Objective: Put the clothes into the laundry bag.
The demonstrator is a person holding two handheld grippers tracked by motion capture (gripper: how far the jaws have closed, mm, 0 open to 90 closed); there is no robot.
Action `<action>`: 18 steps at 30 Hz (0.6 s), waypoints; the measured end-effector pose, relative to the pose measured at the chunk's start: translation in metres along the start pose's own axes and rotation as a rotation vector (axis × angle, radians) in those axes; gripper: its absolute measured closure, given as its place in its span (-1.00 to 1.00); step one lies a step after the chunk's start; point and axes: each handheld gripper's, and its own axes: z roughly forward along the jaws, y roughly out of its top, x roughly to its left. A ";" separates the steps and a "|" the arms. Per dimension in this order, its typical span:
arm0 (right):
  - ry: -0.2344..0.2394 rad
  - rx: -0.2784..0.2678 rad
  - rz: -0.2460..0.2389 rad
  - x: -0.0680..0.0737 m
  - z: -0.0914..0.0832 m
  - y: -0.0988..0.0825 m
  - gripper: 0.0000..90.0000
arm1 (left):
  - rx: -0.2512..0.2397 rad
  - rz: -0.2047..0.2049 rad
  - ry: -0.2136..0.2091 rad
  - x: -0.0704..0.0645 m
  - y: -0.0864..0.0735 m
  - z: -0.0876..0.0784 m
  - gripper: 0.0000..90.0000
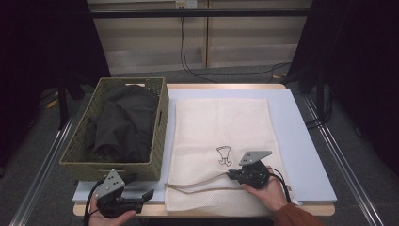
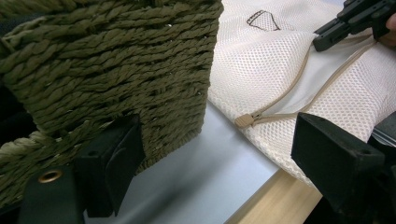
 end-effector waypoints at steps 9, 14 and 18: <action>0.013 -0.055 0.041 -0.002 -0.009 0.008 0.94 | -0.014 0.021 -0.013 -0.003 0.001 0.000 -0.63; 0.017 -0.078 0.061 -0.004 -0.013 0.012 0.95 | -0.023 0.014 -0.022 -0.003 0.002 -0.002 -0.63; 0.013 -0.098 0.068 -0.004 -0.016 0.015 0.96 | -0.022 0.022 -0.038 -0.004 0.002 -0.001 -0.67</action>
